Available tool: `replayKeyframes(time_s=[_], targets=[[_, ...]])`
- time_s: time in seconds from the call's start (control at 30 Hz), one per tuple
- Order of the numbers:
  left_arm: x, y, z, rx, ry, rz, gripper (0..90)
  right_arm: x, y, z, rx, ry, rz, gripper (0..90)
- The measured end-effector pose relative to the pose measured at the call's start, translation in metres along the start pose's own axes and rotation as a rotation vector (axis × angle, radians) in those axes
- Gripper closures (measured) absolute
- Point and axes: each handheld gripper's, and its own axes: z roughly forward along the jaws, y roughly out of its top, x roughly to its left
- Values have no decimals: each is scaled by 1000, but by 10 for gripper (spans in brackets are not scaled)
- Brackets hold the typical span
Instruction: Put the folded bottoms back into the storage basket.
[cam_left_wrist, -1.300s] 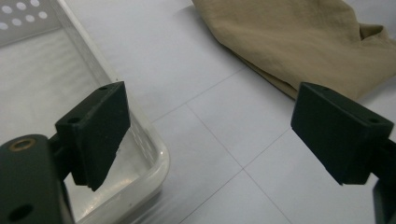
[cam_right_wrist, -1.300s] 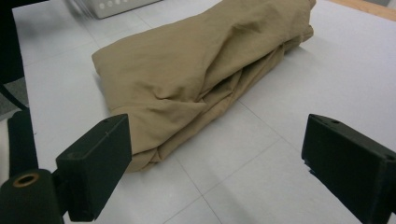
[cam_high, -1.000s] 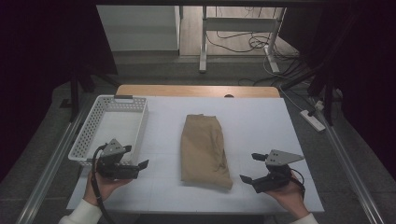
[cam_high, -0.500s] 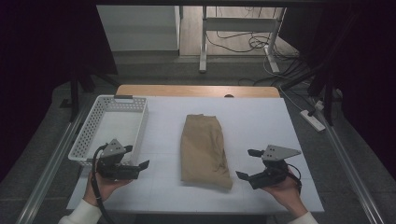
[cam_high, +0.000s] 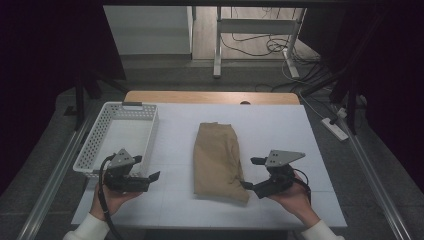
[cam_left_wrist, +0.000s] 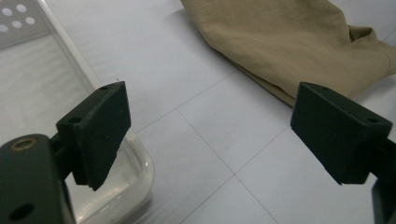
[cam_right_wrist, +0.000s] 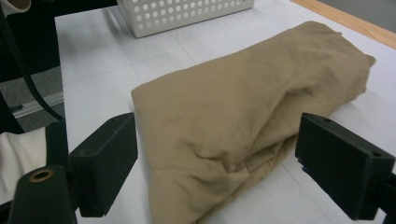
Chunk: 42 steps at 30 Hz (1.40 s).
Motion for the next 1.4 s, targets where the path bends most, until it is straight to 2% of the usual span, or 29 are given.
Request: replayKeyframes(time_s=[0.33, 0.37, 0.53, 0.83, 1.07, 1.27, 1.4], targets=[[-1, 4, 4, 1, -10, 10, 128, 8, 9, 19, 51, 35, -23, 127], [-1, 4, 5, 4, -12, 16, 128, 11, 9, 24, 74, 47, -31, 127], [0, 5, 7, 4, -15, 19, 128, 14, 10, 37, 122, 66, -40, 126], [-2, 6, 9, 8, -18, 28, 128, 21, 13, 56, 168, 106, -59, 127], [-3, 5, 9, 10, -17, 36, 129, 26, 4, 61, 200, 124, -68, 127], [-4, 6, 10, 15, -18, 41, 129, 27, -1, 66, 241, 113, -94, 127], [-4, 5, 12, 20, -18, 40, 129, 27, -1, 68, 245, 121, -96, 129]])
